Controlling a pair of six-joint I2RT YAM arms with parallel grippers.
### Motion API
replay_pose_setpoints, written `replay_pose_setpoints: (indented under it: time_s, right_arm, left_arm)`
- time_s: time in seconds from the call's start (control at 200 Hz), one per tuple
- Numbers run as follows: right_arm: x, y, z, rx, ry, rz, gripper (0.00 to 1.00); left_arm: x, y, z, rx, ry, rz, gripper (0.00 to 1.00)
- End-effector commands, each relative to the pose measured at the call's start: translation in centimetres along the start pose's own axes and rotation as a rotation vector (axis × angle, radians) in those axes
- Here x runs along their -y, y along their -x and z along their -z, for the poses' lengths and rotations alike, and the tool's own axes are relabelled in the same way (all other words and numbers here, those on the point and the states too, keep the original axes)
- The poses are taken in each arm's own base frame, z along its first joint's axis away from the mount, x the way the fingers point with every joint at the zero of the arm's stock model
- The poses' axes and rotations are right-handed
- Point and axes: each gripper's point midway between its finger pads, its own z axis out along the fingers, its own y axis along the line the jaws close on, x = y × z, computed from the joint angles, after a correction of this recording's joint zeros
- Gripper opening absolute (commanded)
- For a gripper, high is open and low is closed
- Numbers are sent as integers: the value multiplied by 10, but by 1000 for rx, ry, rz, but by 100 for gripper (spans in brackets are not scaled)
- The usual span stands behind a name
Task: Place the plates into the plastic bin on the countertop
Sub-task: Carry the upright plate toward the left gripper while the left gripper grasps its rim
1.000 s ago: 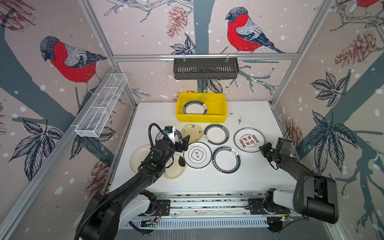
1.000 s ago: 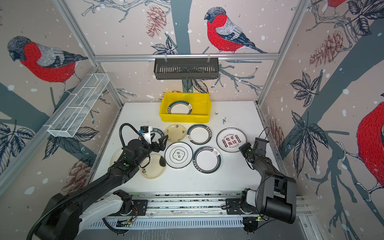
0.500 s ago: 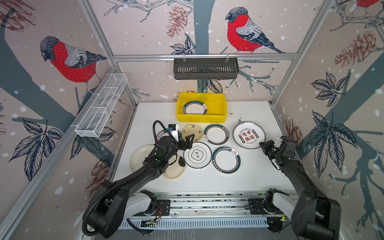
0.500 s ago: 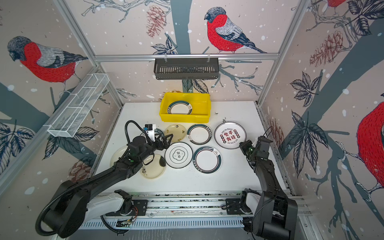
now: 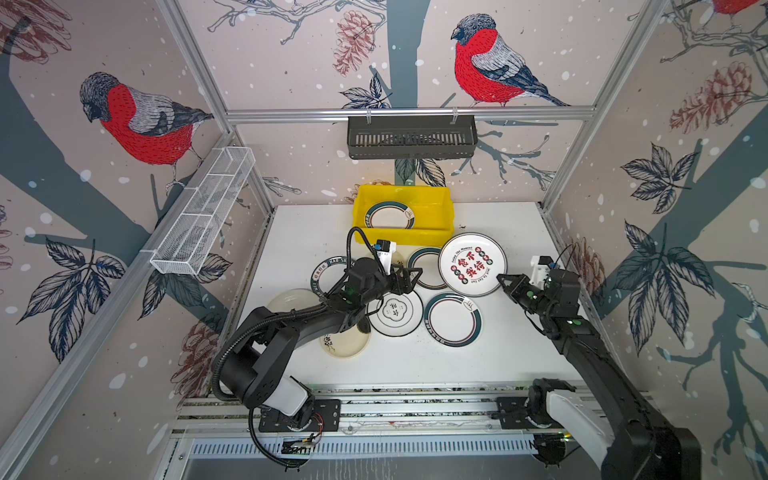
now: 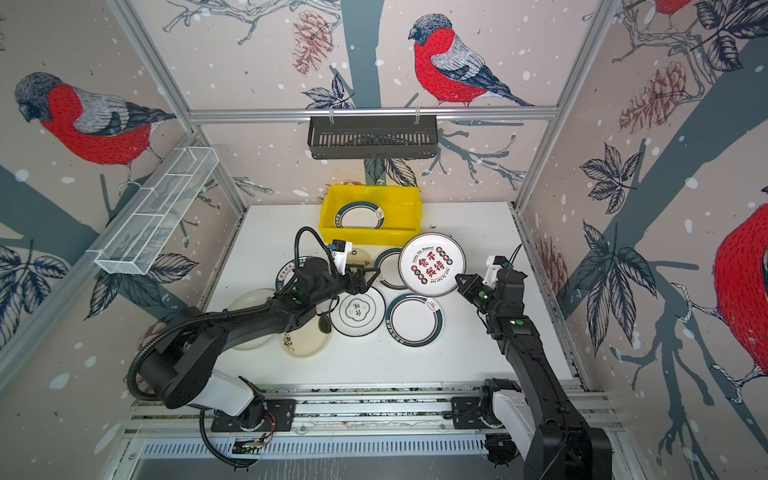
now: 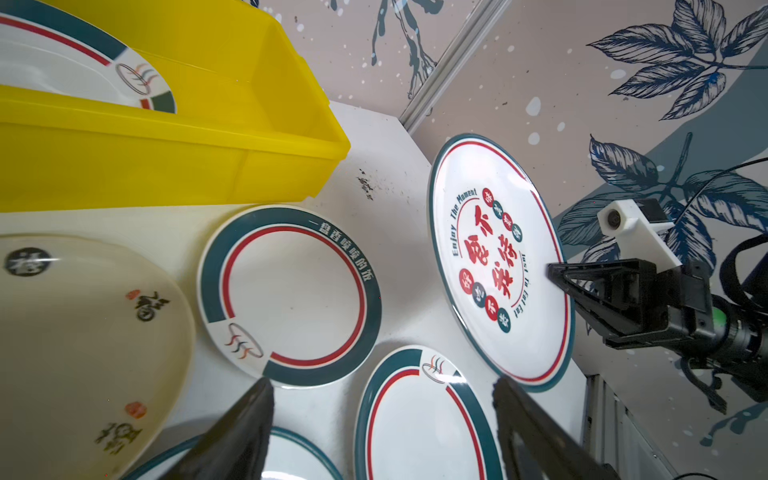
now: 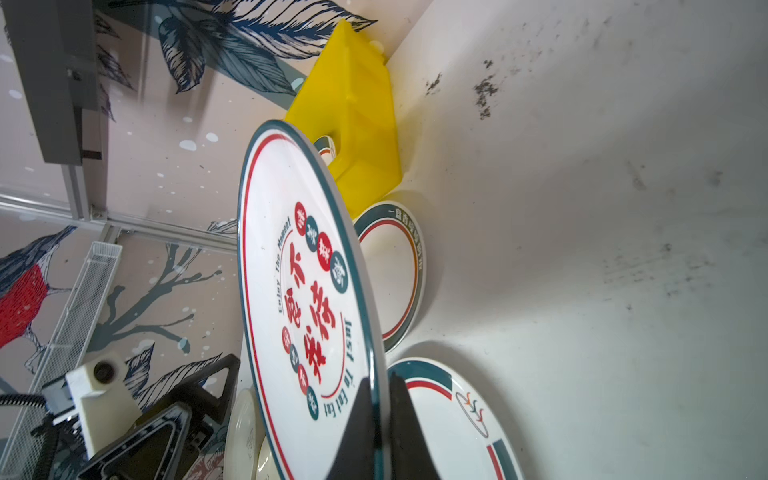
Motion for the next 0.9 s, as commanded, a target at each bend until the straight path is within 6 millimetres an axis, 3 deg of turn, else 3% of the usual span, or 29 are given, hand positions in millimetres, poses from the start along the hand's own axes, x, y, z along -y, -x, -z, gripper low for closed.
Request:
replay_pose_setpoints:
  time_s: [0.0, 0.475, 0.57, 0.776, 0.891]
  right_arm:
    - [-28, 13, 1, 56, 101, 68, 0]
    - [-53, -4, -4, 23, 212, 154, 0]
    - [-56, -8, -4, 19, 235, 169, 0]
    - [-57, -12, -7, 10, 239, 186, 0]
    - [-57, -13, -9, 10, 229, 193, 0]
  left_arm:
    - [22, 12, -10, 25, -106, 12, 76]
    - [38, 13, -32, 3, -215, 68, 55]
    - [41, 12, -34, -7, -230, 67, 46]
    - [41, 13, -36, -9, -235, 71, 18]
    - [43, 12, -39, -20, -248, 76, 11]
